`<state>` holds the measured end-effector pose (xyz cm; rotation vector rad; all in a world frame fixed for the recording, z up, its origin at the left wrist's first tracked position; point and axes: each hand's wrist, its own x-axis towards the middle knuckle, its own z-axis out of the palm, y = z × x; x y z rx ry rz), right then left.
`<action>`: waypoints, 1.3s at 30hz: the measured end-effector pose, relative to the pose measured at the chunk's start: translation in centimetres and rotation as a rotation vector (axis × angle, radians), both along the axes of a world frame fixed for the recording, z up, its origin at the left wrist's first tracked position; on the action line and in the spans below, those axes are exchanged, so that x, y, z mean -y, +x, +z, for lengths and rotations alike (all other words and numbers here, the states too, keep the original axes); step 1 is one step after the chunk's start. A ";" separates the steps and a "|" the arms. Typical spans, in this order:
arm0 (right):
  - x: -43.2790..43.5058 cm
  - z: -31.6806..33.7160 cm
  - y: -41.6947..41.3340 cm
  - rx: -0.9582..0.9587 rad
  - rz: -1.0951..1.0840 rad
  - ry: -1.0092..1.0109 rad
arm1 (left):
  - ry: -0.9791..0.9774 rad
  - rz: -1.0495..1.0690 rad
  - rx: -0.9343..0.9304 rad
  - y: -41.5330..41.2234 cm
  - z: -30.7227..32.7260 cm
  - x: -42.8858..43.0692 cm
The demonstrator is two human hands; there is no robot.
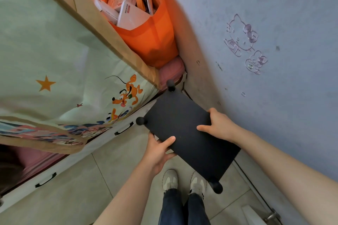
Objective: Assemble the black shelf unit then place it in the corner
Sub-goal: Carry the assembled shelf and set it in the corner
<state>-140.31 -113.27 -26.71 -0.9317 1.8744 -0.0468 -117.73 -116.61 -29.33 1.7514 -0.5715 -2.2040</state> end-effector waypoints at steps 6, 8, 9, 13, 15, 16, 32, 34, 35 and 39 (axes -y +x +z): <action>-0.4 0.1 -2.3 -0.072 -0.127 -0.023 | -0.018 -0.105 -0.023 -3.6 0.0 3.2; -0.2 0.2 -2.8 -0.096 -0.148 -0.056 | -0.028 -0.134 -0.032 -4.6 0.1 4.1; 0.0 0.2 -3.0 -0.115 -0.150 -0.069 | -0.031 -0.145 -0.034 -4.9 0.2 4.6; 0.9 0.0 -2.9 -0.146 -0.141 -0.098 | -0.052 -0.164 -0.036 -5.2 0.4 6.2; 1.2 0.0 -2.8 -0.158 -0.133 -0.121 | -0.058 -0.181 -0.033 -5.3 0.5 6.9; 1.3 0.2 -2.9 -0.170 -0.122 -0.139 | -0.060 -0.192 -0.028 -5.3 0.6 7.2; -8.1 4.7 0.9 -0.197 -0.419 -0.247 | -1.242 -1.043 0.994 -7.9 3.0 7.3; -8.9 4.1 0.9 -0.126 -0.502 -0.028 | -1.281 -1.189 0.902 -9.1 3.0 8.4; -9.1 3.7 0.6 -0.031 -0.608 0.075 | -1.244 -1.226 0.846 -9.7 3.0 9.2; -8.5 3.0 0.0 0.569 -1.208 0.161 | -0.955 -1.171 0.720 -11.8 3.3 12.6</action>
